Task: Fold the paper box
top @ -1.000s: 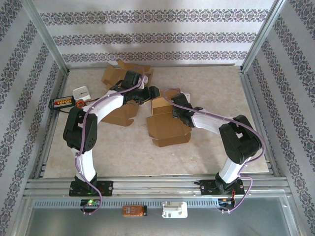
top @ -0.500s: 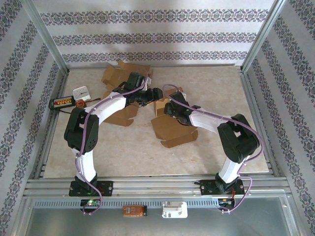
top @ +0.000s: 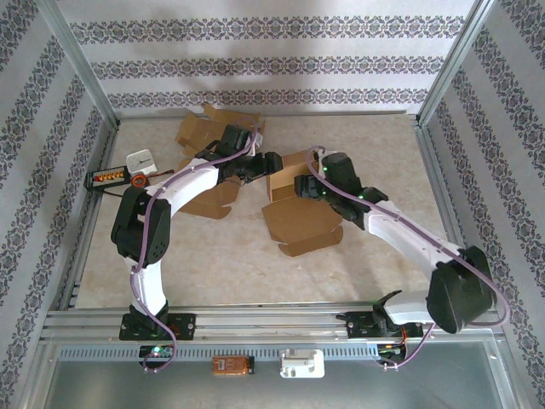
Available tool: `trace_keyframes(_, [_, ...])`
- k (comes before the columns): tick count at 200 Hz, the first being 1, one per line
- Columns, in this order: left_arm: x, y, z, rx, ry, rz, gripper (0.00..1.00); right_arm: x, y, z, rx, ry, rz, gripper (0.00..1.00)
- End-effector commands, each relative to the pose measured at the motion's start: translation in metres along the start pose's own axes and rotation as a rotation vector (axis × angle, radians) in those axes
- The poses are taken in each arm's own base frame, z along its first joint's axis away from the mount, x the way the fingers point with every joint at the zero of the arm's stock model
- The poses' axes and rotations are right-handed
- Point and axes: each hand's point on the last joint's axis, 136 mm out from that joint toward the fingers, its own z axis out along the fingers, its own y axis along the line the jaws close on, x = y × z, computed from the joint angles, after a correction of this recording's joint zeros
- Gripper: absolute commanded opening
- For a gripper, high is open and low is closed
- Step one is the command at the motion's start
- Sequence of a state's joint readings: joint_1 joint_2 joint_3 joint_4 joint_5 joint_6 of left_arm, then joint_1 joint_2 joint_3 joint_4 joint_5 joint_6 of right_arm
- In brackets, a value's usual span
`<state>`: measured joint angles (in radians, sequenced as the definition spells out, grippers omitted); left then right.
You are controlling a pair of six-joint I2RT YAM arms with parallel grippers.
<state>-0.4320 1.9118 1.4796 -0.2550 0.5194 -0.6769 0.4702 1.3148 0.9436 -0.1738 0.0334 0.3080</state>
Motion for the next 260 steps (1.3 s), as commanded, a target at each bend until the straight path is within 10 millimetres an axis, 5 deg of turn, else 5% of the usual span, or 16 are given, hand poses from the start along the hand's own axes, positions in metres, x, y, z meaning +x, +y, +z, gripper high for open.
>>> trace_keyframes(1, [-0.004, -0.015, -0.010, 0.006, -0.012, 0.043, 0.73, -0.017, -0.029, -0.010, 0.066, -0.101, -0.127, 0.69])
trace_keyframes(29, [-0.004, -0.014, -0.009, 0.005, -0.010, 0.046, 0.74, -0.027, -0.063, -0.005, 0.157, -0.184, -0.178, 0.70])
trace_keyframes(66, [-0.005, -0.017, -0.011, 0.012, -0.017, 0.049, 0.73, -0.010, -0.126, 0.011, 0.374, -0.081, -0.104, 0.71])
trace_keyframes(87, [-0.004, -0.016, -0.011, 0.009, -0.011, 0.053, 0.74, -0.002, -0.139, 0.024, 0.363, -0.054, -0.081, 0.71])
trace_keyframes(144, [-0.001, -0.014, -0.010, 0.004, -0.002, 0.058, 0.74, 0.006, -0.130, 0.067, 0.207, 0.066, -0.295, 0.70])
trace_keyframes(192, [0.002, -0.011, -0.010, -0.003, 0.009, 0.057, 0.74, 0.010, -0.079, 0.082, -0.108, 0.079, -0.562, 0.68])
trace_keyframes(260, [0.001, -0.013, -0.009, 0.008, 0.007, 0.054, 0.74, 0.013, -0.051, 0.100, -0.254, 0.102, -0.579, 0.64])
